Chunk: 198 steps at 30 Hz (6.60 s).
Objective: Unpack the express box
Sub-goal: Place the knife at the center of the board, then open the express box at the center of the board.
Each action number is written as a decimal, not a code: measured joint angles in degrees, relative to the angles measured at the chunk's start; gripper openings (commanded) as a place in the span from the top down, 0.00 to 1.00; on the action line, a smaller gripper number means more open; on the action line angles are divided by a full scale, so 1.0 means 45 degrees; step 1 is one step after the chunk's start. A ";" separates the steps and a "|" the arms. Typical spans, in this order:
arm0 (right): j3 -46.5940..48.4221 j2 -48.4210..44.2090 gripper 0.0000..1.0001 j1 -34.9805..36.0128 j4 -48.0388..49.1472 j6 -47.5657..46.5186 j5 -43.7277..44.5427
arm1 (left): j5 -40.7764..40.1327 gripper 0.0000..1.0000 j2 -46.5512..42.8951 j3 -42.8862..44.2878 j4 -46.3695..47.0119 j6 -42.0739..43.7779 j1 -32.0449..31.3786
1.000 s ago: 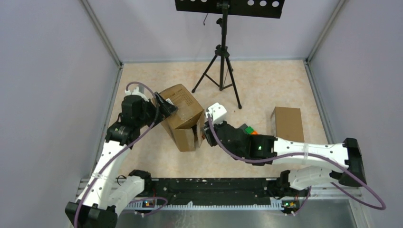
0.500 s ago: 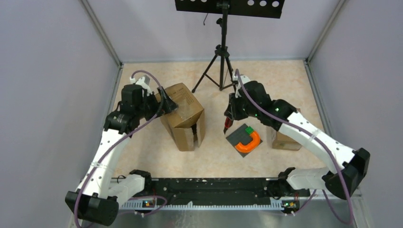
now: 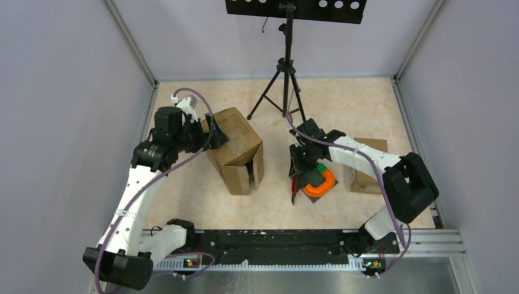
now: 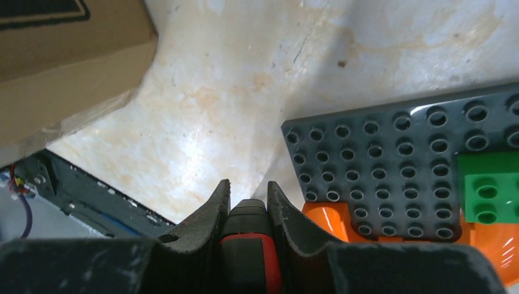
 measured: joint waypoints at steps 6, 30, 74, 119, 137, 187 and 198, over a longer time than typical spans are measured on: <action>-0.0010 0.0087 0.72 0.0000 0.0850 0.0384 0.1117 | -0.0330 0.02 -0.0087 0.0000 -0.0219 0.0253 0.0000; -0.4595 -0.6183 0.12 0.6873 0.8291 -0.1151 0.9097 | -0.0607 0.02 0.0510 0.0073 0.0214 -0.0165 0.0000; 0.0481 -0.0976 1.00 0.8597 0.8981 -0.1962 1.4751 | 0.0053 0.02 0.3657 0.4561 0.0277 0.0738 0.0107; 0.2662 -0.1676 1.00 0.3959 0.6135 -0.0257 0.5634 | -0.4983 0.77 0.0612 -0.0704 0.0729 0.0369 0.0219; 0.2244 -0.1676 1.00 0.3764 0.6431 0.0549 0.3007 | -0.2181 0.51 0.2603 -0.0578 0.1778 0.0180 0.0665; -0.6722 -0.6751 1.00 0.1496 1.5101 0.6421 0.0831 | -0.3415 0.21 0.4541 -0.0602 0.4624 -0.3172 -0.5445; -0.5537 -0.9015 1.00 0.1447 0.8451 0.6280 0.4435 | -0.6577 0.29 0.7844 0.1511 0.4653 -0.3113 -0.7698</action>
